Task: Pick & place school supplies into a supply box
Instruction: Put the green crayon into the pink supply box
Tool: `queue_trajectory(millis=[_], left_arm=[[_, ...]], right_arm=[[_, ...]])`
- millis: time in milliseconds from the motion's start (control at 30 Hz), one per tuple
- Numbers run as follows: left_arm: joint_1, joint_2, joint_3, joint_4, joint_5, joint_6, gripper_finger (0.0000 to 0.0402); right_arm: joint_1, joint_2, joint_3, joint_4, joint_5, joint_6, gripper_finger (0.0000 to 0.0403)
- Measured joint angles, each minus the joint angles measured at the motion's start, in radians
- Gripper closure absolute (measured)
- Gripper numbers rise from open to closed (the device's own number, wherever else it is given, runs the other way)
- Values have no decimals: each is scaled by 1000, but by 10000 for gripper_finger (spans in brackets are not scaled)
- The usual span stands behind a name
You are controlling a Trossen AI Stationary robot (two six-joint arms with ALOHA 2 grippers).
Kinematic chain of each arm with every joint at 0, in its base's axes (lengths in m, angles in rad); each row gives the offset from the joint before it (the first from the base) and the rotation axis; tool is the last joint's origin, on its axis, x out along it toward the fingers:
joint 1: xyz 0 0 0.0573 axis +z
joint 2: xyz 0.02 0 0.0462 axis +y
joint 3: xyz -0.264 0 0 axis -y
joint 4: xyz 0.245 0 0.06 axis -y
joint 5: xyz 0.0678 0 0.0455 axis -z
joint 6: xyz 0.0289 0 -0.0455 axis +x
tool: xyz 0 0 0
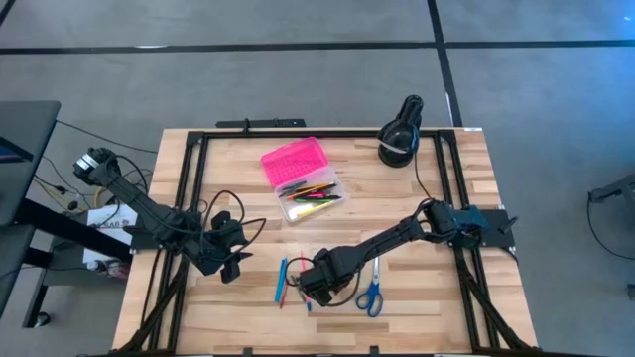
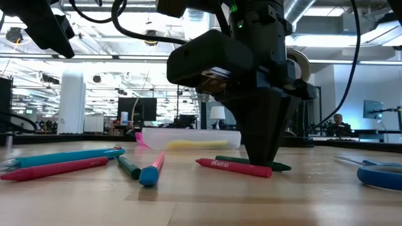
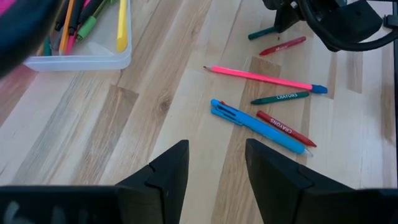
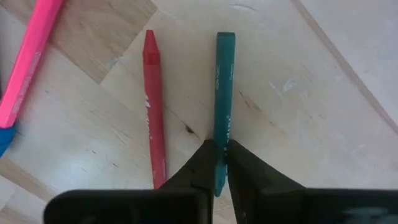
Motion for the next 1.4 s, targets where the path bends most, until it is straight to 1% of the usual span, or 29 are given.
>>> queue_trajectory(millis=[200, 333, 433, 533, 700, 833, 933, 1133, 1200, 1400], left_arm=[[0, 0, 0, 0, -7, 3, 249], [0, 0, 0, 0, -23, 16, 249], [0, 0, 0, 0, -35, 20, 249], [0, 0, 0, 0, -38, 30, 249], [0, 0, 0, 0, -53, 44, 249], [0, 0, 0, 0, -61, 55, 249], [0, 0, 0, -1, -68, 58, 249], [0, 0, 0, -3, -88, 94, 249], [0, 0, 0, -5, -97, 103, 249], [0, 0, 0, -8, -93, 142, 249]], right_arm=[[0, -1, 0, 0, 3, -19, 398], [0, -3, 12, -7, 7, -25, 394], [-2, 3, 39, -66, 37, -49, 394], [-10, 2, 75, -96, 61, -62, 398], [-27, 0, 152, -198, 63, -131, 399], [-60, -1, 235, -264, 110, -194, 398], [-93, -2, 309, -298, 155, -275, 399], [-190, -3, 428, -317, 240, -514, 399], [-235, -3, 444, -307, 258, -603, 399], [-363, -3, 446, -272, 255, -872, 396]])
